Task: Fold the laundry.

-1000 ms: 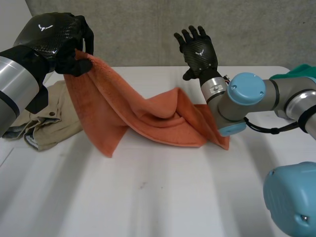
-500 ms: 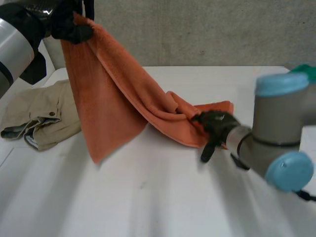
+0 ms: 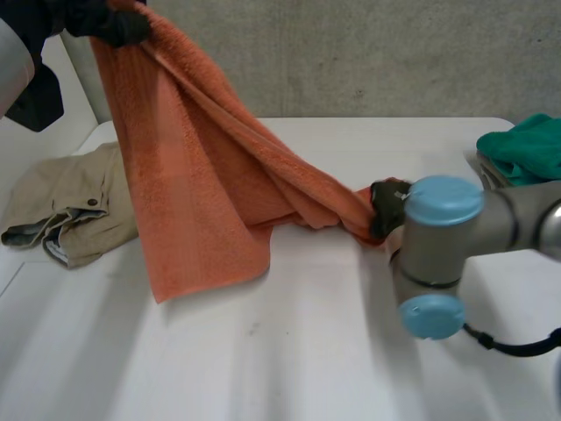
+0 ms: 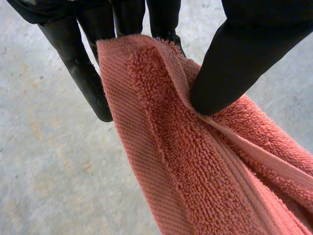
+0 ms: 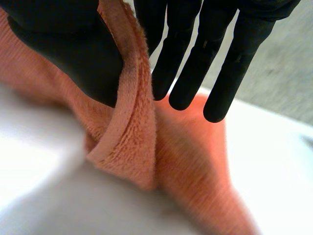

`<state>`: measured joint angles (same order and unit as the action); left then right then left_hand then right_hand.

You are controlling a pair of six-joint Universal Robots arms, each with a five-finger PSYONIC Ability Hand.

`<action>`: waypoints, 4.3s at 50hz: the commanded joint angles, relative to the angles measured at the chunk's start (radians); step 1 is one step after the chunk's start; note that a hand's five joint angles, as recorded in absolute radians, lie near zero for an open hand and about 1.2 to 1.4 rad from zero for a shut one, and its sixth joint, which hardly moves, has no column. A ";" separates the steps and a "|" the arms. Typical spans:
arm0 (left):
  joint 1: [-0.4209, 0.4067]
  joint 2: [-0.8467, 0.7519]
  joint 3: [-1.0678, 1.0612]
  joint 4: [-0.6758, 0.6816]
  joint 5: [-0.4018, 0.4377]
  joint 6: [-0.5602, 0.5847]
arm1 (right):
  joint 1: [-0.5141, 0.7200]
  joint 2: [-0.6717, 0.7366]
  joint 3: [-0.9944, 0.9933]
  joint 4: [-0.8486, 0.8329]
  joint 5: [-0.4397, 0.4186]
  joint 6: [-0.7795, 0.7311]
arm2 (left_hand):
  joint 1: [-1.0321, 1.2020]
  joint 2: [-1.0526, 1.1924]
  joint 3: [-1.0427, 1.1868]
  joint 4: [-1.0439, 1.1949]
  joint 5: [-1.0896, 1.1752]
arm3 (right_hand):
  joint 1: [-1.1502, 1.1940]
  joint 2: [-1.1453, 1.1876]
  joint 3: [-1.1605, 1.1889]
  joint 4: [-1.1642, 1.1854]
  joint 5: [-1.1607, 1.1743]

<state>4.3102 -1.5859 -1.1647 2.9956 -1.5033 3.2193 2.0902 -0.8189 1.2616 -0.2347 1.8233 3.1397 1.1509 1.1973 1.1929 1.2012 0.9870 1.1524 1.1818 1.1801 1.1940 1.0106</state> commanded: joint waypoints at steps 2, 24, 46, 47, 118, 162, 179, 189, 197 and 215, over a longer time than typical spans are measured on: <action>0.074 -0.011 -0.082 -0.001 0.024 -0.001 | -0.151 -0.239 0.133 -0.043 -0.215 -0.104 | 0.245 0.199 0.203 0.195 0.235 | 0.244 0.214 0.216 0.202 0.211; 0.125 -0.448 -0.130 -0.178 0.163 0.333 | -0.371 -0.415 -0.091 0.830 -0.480 -0.901 | 0.245 0.199 0.203 0.195 0.235 | 0.244 0.214 0.216 0.202 0.211; 0.077 -0.738 0.786 0.245 0.022 0.225 | -0.288 -0.063 -0.633 0.096 -0.297 -0.764 | 0.245 0.199 0.203 0.195 0.235 | 0.244 0.214 0.216 0.202 0.211; 0.079 -0.734 0.798 0.281 0.005 0.211 | -0.288 -0.075 -0.630 0.048 -0.291 -0.745 | 0.245 0.199 0.203 0.195 0.235 | 0.244 0.214 0.216 0.202 0.211; 0.315 -0.301 -0.355 -0.068 0.103 0.566 | -0.553 -0.316 0.158 0.522 -0.510 -0.844 | 0.245 0.199 0.203 0.195 0.235 | 0.244 0.214 0.216 0.202 0.211; 0.109 -0.579 0.734 0.295 -0.183 0.424 | -0.383 -0.224 -0.513 -0.115 -0.291 -0.627 | 0.245 0.199 0.203 0.195 0.235 | 0.244 0.214 0.216 0.202 0.211; 0.170 -0.571 0.340 0.319 -0.134 0.292 | -0.395 -0.206 -0.239 -0.092 -0.374 -0.642 | 0.245 0.199 0.203 0.195 0.235 | 0.244 0.214 0.216 0.202 0.211; 0.189 -0.542 -0.001 0.310 0.021 0.292 | -0.427 -0.171 -0.015 0.029 -0.409 -0.679 | 0.245 0.199 0.203 0.195 0.235 | 0.244 0.214 0.216 0.202 0.211; 0.187 -0.413 -0.243 0.186 0.064 0.379 | -0.490 -0.238 0.131 0.257 -0.418 -0.802 | 0.245 0.199 0.203 0.195 0.235 | 0.244 0.214 0.216 0.202 0.211; 0.212 -0.134 -0.480 -0.356 0.074 0.744 | -0.696 -0.549 0.407 0.697 -0.572 -1.321 | 0.245 0.199 0.203 0.195 0.235 | 0.244 0.214 0.216 0.202 0.211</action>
<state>4.5230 -1.7472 -1.6570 2.6752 -1.4529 3.9195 1.4101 -1.3388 1.6228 0.4939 1.2987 1.8824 1.1508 1.2005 1.1933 1.2021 0.9870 1.1446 1.1846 1.1884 1.1986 1.0006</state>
